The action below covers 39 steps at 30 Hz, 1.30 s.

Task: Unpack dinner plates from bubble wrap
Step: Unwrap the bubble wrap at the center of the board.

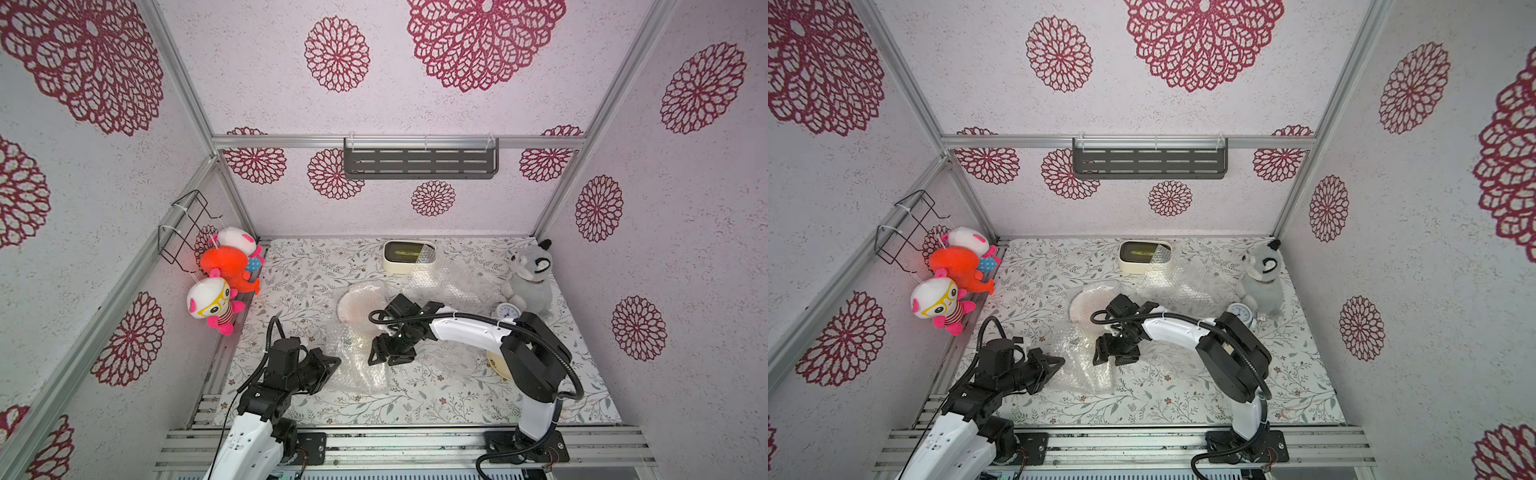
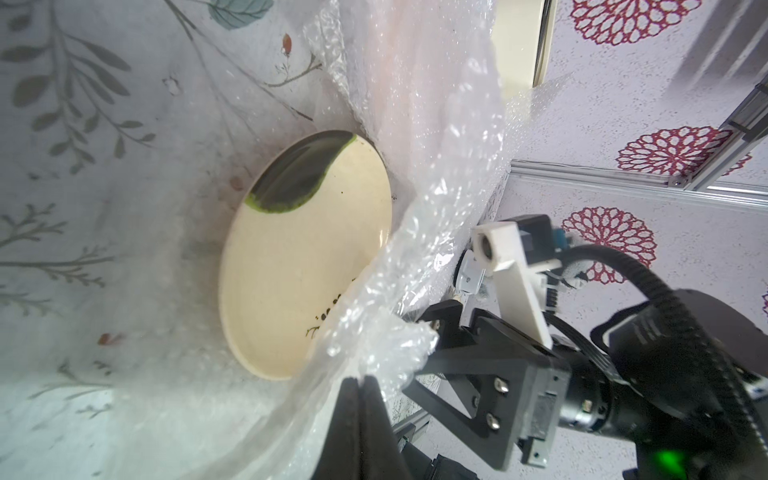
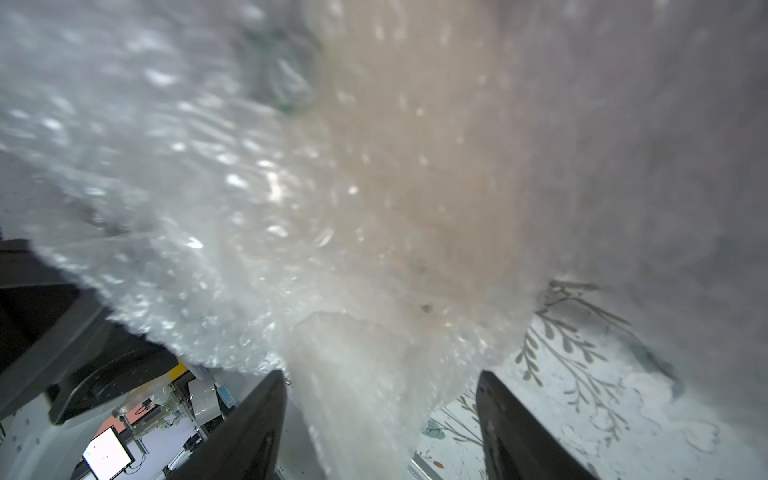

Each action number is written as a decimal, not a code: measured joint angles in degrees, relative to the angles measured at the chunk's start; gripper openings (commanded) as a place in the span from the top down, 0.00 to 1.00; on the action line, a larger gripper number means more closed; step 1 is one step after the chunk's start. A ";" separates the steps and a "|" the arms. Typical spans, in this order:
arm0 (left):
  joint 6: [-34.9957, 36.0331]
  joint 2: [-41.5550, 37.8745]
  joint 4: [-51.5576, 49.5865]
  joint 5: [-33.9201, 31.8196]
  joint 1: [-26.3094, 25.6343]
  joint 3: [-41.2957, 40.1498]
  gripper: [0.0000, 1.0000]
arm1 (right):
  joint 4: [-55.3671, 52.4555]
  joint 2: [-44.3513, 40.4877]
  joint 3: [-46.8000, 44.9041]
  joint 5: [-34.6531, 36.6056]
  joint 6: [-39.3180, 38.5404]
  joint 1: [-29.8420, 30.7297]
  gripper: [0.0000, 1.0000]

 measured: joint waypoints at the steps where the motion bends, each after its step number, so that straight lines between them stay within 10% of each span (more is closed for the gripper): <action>1: 0.00 -0.02 -0.07 0.00 0.00 0.00 1.00 | 1.70 -1.77 -0.92 -0.22 0.57 -0.13 0.25; 12: 0.09 -0.04 -1.29 0.02 0.00 0.02 1.00 | 16.63 -3.45 -5.05 -4.66 6.19 0.02 0.34; 39: 1.33 2.14 -1.97 -0.31 0.00 0.42 1.00 | 0.83 -2.71 -2.14 0.13 -8.33 1.51 0.41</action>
